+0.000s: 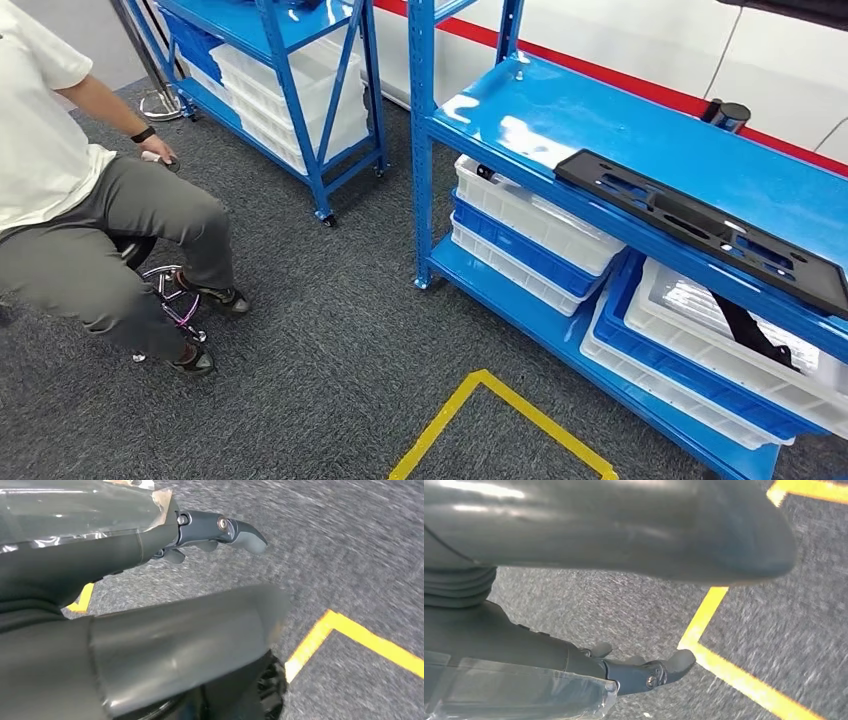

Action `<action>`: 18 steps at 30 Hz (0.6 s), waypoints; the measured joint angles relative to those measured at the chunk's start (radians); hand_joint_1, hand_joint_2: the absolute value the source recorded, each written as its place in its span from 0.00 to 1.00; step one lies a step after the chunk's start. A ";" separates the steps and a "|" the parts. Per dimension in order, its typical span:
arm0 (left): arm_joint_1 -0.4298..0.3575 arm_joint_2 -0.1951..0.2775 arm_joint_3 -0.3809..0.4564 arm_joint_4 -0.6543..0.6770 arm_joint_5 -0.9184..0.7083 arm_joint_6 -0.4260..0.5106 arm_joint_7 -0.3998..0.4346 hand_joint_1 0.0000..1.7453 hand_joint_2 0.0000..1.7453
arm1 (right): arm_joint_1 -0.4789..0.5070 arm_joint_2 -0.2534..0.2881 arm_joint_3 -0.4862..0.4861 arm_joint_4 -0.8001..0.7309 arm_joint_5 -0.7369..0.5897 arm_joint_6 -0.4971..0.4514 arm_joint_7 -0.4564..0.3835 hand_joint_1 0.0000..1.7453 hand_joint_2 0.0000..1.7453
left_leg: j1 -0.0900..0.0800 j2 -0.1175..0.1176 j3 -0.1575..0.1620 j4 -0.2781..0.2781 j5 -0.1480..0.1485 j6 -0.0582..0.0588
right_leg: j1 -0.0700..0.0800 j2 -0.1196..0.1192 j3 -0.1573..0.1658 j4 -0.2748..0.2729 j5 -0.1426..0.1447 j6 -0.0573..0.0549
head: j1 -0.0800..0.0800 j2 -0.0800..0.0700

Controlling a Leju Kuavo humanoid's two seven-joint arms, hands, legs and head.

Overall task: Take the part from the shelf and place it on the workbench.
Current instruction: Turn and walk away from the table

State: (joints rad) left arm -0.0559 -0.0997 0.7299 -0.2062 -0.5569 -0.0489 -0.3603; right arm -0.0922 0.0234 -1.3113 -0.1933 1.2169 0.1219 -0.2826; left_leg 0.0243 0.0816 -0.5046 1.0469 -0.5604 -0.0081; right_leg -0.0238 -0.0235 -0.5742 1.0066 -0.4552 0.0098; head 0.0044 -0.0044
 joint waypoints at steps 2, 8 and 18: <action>0.004 0.000 0.003 0.000 0.001 0.000 -0.001 0.00 0.00 | -0.003 0.000 0.000 0.000 0.001 0.000 0.000 0.00 0.00 | 0.002 -0.063 -0.059 0.124 -0.066 -0.001 | 0.001 0.026 0.002 -0.001 0.002 -0.013 | -0.011 0.000; 0.010 0.001 0.019 0.000 0.001 0.001 -0.011 0.00 0.00 | -0.004 0.000 0.000 0.000 0.001 0.007 0.004 0.00 0.00 | 0.002 -0.123 -0.080 0.070 0.034 0.019 | 0.018 0.119 0.009 0.003 0.001 -0.016 | -0.017 0.000; 0.010 -0.005 0.027 -0.001 -0.028 0.000 -0.046 0.00 1.00 | -0.009 0.001 0.001 -0.001 0.004 0.006 0.004 0.00 0.00 | -0.008 -0.057 -0.024 -0.062 0.086 0.058 | 0.013 0.040 -0.129 0.233 -0.103 0.009 | 0.006 0.000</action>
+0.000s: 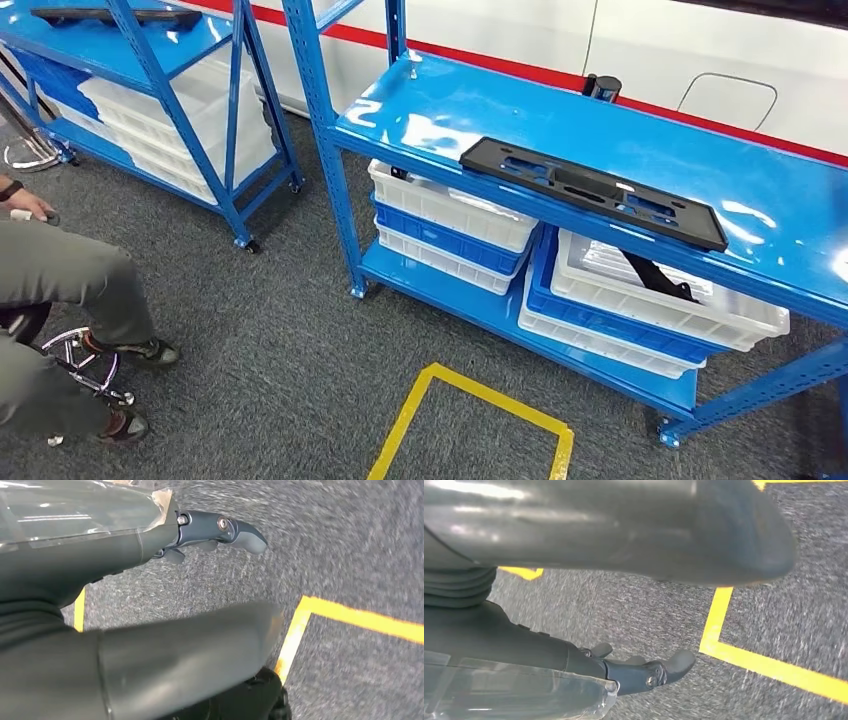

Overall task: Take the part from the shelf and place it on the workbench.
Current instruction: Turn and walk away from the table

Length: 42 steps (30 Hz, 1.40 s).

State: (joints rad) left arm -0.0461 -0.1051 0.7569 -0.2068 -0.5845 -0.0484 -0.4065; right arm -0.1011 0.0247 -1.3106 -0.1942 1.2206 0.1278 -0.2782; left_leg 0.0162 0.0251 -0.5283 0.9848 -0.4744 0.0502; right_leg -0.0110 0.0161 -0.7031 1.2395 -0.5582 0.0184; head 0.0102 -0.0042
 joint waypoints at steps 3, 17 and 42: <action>0.000 -0.004 0.000 0.000 -0.005 0.004 -0.023 0.00 1.00 | 0.004 -0.002 0.000 0.000 -0.001 -0.001 -0.002 0.00 0.00 | 0.004 0.044 0.004 0.001 -0.007 -0.009 | -0.015 -0.018 0.015 -0.019 0.020 0.033 | 0.004 0.000; 0.000 -0.008 0.009 0.000 -0.004 -0.023 -0.094 0.00 1.00 | 0.001 -0.001 0.001 -0.001 -0.006 -0.006 -0.003 0.00 0.00 | 0.013 -0.028 -0.105 0.287 -0.158 -0.058 | -0.008 0.035 0.137 -0.238 0.105 -0.018 | -0.027 0.000; -0.010 -0.021 0.015 -0.001 -0.042 0.062 -0.191 0.00 1.00 | 0.002 0.003 0.003 -0.002 -0.007 -0.025 -0.005 0.00 0.00 | 0.005 0.061 0.031 0.036 -0.068 -0.068 | -0.022 -0.059 0.142 -0.240 0.095 -0.001 | -0.012 0.000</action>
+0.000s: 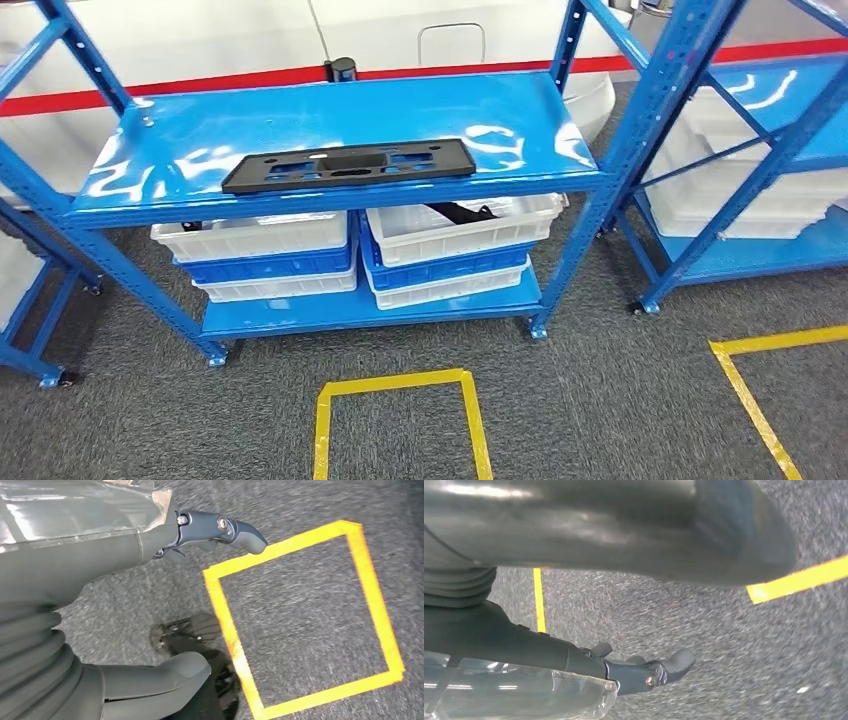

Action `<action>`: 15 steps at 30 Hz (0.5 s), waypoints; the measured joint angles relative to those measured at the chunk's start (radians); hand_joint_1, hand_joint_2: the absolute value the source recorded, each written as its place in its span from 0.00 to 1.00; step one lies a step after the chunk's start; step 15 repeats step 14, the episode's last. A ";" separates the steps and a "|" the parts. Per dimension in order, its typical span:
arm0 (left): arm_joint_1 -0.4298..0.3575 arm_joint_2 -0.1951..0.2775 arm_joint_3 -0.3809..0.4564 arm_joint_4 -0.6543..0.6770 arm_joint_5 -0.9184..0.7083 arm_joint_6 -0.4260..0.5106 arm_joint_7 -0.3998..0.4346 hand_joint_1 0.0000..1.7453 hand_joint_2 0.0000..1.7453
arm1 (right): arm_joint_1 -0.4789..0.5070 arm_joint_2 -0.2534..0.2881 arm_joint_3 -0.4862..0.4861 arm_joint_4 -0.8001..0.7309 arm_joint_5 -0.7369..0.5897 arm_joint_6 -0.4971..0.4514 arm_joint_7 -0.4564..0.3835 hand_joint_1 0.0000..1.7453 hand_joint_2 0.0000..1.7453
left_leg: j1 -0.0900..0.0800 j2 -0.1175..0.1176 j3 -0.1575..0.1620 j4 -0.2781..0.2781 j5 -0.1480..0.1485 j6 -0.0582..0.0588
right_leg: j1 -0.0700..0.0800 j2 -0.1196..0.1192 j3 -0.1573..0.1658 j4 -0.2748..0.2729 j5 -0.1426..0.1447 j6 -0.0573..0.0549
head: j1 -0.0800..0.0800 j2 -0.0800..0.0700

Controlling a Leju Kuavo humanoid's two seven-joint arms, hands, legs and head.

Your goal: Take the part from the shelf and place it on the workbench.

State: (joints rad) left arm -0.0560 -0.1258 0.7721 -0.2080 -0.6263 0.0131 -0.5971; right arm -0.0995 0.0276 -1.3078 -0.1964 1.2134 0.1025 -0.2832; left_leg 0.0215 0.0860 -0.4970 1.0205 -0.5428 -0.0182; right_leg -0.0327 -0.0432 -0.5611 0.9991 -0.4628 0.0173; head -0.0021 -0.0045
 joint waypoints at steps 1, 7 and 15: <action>0.001 0.000 0.000 0.000 0.000 -0.006 -0.003 0.00 1.00 | 0.000 0.001 0.002 0.000 0.004 -0.009 0.001 0.00 0.00 | 0.003 -0.036 -0.018 0.043 -0.029 -0.002 | -0.003 0.008 0.002 -0.001 0.002 -0.006 | -0.006 0.000; 0.010 0.001 0.003 0.000 -0.014 0.011 0.002 0.00 1.00 | 0.004 0.002 0.017 0.000 0.026 -0.048 0.022 0.00 0.00 | 0.002 -0.086 -0.121 0.214 -0.069 0.009 | 0.018 0.054 0.004 0.002 0.001 -0.015 | -0.023 0.000; 0.005 0.002 0.003 0.000 -0.032 0.030 0.019 0.00 1.00 | 0.004 0.005 0.024 0.000 0.028 -0.048 0.028 0.00 0.00 | -0.013 -0.089 -0.034 -0.017 0.048 0.027 | 0.033 0.068 0.000 0.003 -0.004 -0.012 | -0.017 0.000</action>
